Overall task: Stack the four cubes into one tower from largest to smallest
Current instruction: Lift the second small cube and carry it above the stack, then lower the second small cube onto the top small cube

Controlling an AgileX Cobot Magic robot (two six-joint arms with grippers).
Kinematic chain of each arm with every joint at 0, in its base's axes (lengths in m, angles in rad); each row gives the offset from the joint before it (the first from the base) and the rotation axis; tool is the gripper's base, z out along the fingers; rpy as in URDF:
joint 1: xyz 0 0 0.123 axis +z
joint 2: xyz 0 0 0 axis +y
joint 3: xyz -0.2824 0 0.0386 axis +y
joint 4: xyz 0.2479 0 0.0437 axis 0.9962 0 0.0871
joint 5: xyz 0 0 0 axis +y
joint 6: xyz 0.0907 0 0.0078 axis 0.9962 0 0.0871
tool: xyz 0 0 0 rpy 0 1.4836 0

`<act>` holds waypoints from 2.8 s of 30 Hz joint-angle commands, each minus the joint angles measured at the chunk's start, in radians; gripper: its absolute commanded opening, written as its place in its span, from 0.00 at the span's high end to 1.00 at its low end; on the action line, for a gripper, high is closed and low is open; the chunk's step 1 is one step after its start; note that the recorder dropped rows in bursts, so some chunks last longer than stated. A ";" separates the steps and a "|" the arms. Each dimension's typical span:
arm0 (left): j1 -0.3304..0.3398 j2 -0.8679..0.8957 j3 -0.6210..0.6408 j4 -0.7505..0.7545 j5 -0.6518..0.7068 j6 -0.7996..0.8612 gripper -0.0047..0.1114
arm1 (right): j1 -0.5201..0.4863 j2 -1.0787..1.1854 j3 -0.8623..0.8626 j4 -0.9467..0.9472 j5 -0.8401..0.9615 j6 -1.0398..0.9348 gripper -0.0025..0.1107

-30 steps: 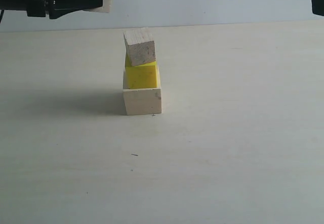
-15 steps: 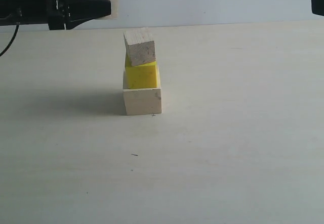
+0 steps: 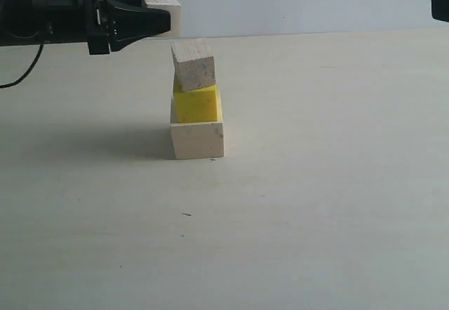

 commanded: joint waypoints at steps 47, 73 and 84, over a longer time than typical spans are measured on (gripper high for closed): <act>-0.086 0.133 -0.075 -0.025 0.008 0.005 0.91 | -0.004 -0.009 0.004 0.011 0.045 0.003 0.98; -0.086 0.120 -0.075 -0.013 0.009 0.005 0.50 | -0.004 -0.009 0.004 0.018 0.045 0.001 0.98; -0.086 0.118 -0.075 -0.018 0.009 0.005 0.45 | -0.004 -0.009 0.004 0.018 0.045 0.001 0.98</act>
